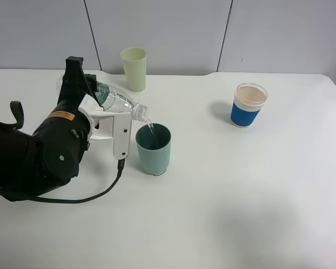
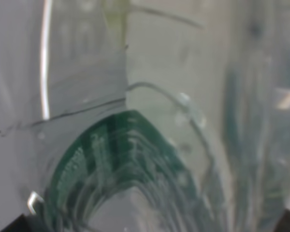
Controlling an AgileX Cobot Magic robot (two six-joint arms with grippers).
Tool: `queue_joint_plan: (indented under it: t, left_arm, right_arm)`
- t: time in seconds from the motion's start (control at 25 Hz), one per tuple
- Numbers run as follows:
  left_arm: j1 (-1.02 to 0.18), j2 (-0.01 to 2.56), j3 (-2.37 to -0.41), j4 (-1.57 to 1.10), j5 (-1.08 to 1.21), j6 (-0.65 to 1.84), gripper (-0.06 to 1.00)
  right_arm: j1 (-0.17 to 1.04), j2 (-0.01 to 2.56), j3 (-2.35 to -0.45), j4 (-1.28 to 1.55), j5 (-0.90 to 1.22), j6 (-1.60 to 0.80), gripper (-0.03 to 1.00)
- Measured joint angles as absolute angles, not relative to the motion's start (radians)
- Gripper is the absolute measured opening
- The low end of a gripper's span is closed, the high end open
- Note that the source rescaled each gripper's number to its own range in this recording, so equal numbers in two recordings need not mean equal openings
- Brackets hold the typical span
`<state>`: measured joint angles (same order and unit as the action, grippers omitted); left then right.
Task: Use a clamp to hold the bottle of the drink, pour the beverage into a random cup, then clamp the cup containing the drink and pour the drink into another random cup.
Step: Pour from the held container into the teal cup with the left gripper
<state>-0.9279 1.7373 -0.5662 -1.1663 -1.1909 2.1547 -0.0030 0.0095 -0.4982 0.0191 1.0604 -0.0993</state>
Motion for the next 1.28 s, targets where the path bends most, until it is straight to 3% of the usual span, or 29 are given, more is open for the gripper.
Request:
queue_joint_plan:
  t: [1.28]
  left_arm:
    - [-0.928,1.737,-0.566,-1.14,-1.192,2.221,0.1]
  right_arm:
    - [-0.003,0.009,-0.498,0.019,1.06,-0.099,1.0]
